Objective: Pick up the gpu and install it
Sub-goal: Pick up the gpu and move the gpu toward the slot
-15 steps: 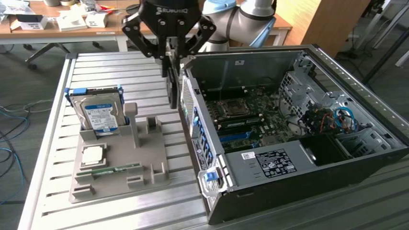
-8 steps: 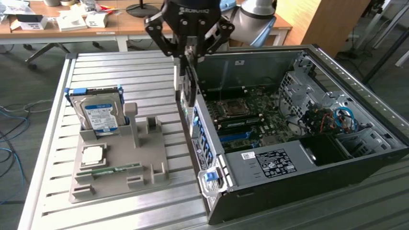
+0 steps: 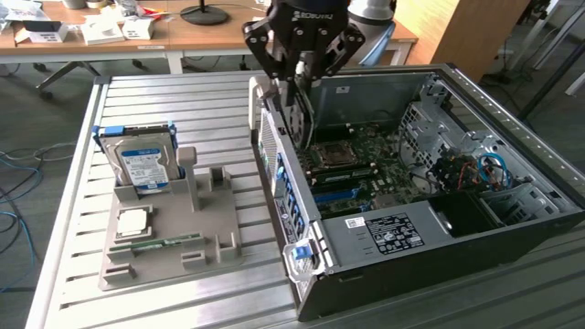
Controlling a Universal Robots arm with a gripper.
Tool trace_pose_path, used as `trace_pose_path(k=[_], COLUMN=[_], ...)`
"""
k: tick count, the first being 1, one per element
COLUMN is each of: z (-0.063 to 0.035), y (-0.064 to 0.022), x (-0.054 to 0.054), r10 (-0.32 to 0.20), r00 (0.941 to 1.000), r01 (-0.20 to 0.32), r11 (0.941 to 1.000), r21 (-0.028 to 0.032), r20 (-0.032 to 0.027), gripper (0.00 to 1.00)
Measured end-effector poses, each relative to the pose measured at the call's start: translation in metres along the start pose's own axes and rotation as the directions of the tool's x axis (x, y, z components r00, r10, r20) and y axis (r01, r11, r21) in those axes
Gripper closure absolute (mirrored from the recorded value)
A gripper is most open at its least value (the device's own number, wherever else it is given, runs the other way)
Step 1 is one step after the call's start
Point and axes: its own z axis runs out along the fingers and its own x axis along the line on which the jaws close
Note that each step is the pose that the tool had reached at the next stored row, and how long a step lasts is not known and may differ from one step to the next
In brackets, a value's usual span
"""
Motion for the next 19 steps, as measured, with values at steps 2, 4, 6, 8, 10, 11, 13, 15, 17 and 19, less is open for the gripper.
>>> trace_pose_path(k=[2,4,6,8,10,11,13,15,17,19], z=[0.0000,0.0000,-0.0001,-0.0001,-0.0002,-0.0002,-0.0002,-0.0002,-0.0003,-0.0004], y=[0.0002,0.0003,0.0005,0.0007,0.0009,0.0010,0.0012,0.0014,0.0016,0.0018], x=[-0.007,-0.015,-0.023,-0.031,-0.040,-0.044,-0.053,-0.063,-0.072,-0.080], r10=[0.000,0.000,0.000,0.000,0.000,0.000,0.000,0.000,0.000,0.000], r00=[1.0000,1.0000,1.0000,1.0000,1.0000,1.0000,1.0000,1.0000,1.0000,1.0000], r01=[0.000,0.000,0.000,0.000,0.000,0.000,0.000,0.000,0.000,0.000], r11=[1.0000,1.0000,1.0000,1.0000,1.0000,1.0000,1.0000,1.0000,1.0000,1.0000], r21=[-0.0001,-0.0001,-0.0001,-0.0002,-0.0003,-0.0003,-0.0005,-0.0006,-0.0006,-0.0005], r20=[0.0000,0.0000,0.0000,-0.0001,-0.0002,-0.0001,-0.0002,-0.0002,-0.0004,-0.0005], gripper=[0.74,0.74,0.74,0.74,0.74,0.74,0.74,0.74,0.74,0.74])
